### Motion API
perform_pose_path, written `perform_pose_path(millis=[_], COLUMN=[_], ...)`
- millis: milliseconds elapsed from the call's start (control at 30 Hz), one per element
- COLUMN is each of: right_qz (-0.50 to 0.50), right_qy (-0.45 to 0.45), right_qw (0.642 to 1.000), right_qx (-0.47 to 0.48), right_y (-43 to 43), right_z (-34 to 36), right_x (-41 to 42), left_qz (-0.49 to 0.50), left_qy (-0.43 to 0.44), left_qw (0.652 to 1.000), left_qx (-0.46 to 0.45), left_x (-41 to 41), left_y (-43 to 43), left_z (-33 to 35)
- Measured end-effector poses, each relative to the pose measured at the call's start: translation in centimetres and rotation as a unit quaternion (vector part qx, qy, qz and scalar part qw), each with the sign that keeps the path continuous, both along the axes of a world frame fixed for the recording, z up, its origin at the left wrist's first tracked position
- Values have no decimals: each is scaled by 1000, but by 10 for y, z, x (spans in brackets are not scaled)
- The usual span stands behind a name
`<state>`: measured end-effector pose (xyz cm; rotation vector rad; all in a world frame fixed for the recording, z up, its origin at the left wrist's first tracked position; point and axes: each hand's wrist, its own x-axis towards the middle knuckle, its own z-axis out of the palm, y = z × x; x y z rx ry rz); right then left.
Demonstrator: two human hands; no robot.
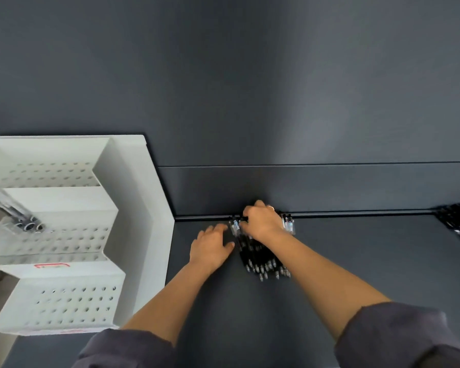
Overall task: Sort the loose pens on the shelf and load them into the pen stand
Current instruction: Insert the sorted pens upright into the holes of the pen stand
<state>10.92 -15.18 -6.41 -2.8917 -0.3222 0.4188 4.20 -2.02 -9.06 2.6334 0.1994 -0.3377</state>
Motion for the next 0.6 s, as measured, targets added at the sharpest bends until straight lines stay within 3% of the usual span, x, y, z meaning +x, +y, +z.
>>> perform_pose_path(millis=[200,400,600], right_qz=[-40,-84,-153], right_qy=[1,16,36], right_qw=[998,994,964], right_qx=[-56,73,216], right_y=[19,13,-5], right_z=[-11,-10,-8], right_x=[3,5,7], left_qz=[-11,41,107], left_qy=[4,12,52], left_qw=[999,994,992], left_qx=[-37,-102,-52], left_x=[10,29,45], left_y=[10,-1,-20], left_z=[-5,-7,-4])
